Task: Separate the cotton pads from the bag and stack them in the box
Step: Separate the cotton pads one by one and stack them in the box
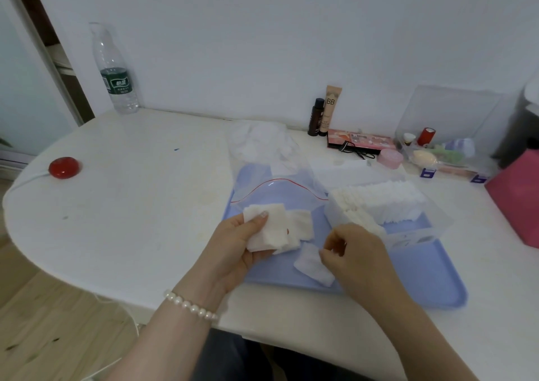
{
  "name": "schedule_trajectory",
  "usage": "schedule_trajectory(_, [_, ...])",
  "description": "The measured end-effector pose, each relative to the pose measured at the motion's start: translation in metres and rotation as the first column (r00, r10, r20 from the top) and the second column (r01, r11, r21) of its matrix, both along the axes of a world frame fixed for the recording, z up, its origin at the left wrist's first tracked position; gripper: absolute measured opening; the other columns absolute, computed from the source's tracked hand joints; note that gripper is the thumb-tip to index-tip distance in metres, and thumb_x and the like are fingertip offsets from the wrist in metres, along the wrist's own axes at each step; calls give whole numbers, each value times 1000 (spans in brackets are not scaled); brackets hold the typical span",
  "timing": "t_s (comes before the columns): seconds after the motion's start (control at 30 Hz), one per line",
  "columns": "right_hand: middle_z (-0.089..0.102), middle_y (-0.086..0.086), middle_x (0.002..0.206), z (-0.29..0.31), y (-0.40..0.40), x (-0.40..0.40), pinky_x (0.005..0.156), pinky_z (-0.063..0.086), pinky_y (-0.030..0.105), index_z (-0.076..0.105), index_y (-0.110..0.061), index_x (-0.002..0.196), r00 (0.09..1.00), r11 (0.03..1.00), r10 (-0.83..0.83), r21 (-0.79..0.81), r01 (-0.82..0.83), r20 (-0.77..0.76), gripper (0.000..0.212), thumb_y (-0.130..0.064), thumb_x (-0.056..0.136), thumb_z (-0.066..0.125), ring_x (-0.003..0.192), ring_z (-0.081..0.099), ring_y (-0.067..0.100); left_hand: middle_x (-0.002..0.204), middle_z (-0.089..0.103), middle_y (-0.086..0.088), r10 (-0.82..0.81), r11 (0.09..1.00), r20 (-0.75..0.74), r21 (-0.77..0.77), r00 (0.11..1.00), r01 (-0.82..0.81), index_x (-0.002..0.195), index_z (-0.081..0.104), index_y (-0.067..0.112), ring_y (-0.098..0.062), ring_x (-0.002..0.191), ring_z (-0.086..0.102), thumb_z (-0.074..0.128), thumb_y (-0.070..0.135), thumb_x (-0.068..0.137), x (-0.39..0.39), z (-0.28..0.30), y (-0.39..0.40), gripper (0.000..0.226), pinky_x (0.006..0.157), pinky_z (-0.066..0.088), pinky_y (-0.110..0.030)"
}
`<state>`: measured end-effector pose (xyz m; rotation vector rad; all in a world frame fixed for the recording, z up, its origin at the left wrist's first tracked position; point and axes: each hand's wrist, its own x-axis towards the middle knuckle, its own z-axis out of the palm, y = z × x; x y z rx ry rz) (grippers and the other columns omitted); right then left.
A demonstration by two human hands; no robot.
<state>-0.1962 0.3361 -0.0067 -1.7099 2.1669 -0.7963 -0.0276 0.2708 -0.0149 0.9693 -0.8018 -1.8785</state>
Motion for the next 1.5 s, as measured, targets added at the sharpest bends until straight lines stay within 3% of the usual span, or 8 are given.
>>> schedule_trajectory(0.2, [54, 5, 110, -11, -7, 11, 67, 37, 29, 46, -16, 99, 939, 979, 95, 202, -28, -330, 16, -6, 87, 47, 102, 54, 27, 94, 72, -16, -19, 1000, 2, -4, 1000, 19, 102, 64, -1, -28, 85, 67, 50, 8, 92, -4, -1, 2, 19, 74, 56, -37])
schedule_trajectory(0.4, [64, 5, 105, -12, -18, 6, 80, 46, 28, 63, -16, 97, 980, 946, 29, 321, 37, -198, 18, -13, 84, 52, 101, 59, 23, 93, 71, -16, -16, 1000, -3, 12, 1000, 16, 100, 65, 0, -30, 88, 66, 50, 8, 92, -3, -2, 1, 18, 75, 55, -37])
schedule_trajectory(0.53, [60, -2, 77, -8, -13, 7, 65, 42, 23, 62, -20, 69, 996, 976, 29, 217, -10, -84, 12, -13, 77, 57, 78, 59, 16, 92, 71, -15, -15, 1000, -3, 0, 1000, 15, 101, 64, 0, -29, 86, 66, 50, 9, 93, -2, -2, -1, 19, 67, 58, -34])
schedule_trajectory(0.83, [61, -14, 59, 16, -7, -4, 54, 38, 3, 60, -28, 59, 973, 990, -63, -110, 90, 224, 28, -5, 73, 69, 56, 54, -1, 97, 69, -17, -7, 1000, 1, -22, 1000, 7, 106, 63, -2, -27, 86, 65, 51, 8, 92, -8, -3, -4, 21, 67, 58, -33])
schedule_trajectory(1.07, [67, -10, 68, 51, -1, 3, 67, 44, 11, 65, -25, 66, 882, 971, 209, -193, -138, 423, 23, -5, 70, 76, 62, 57, 1, 82, 71, -6, -47, 992, 79, -112, 996, 55, 97, 66, 6, -12, 67, 66, 50, 8, 93, -15, -2, 0, 17, 56, 55, -24])
schedule_trajectory(1.17, [60, 6, 66, 62, -5, 7, 60, 52, 21, 64, -12, 75, 726, 936, 348, -172, -308, 593, 25, 12, 72, 69, 61, 60, 13, 85, 69, -10, -106, 978, 122, -164, 987, 125, 98, 69, 7, -20, 72, 64, 53, 6, 91, -18, 1, 4, 18, 59, 52, -25])
schedule_trajectory(1.3, [57, 3, 68, 58, -21, 11, 46, 50, 21, 61, -14, 77, 821, 958, 284, -120, -259, 496, 28, 13, 74, 66, 45, 59, 12, 100, 71, -15, -204, 961, 91, -173, 975, 217, 99, 69, 6, -30, 94, 67, 50, 6, 90, -18, 5, 11, 21, 82, 53, -38])
schedule_trajectory(1.5, [60, 5, 69, 52, -30, 11, 44, 47, 21, 61, -20, 79, 865, 964, 265, -88, -252, 426, 31, 10, 73, 69, 41, 57, 11, 113, 68, -14, -273, 959, 17, -75, 962, 273, 120, 57, 5, -26, 98, 68, 38, 29, 99, -12, 8, 10, 37, 84, 54, -39])
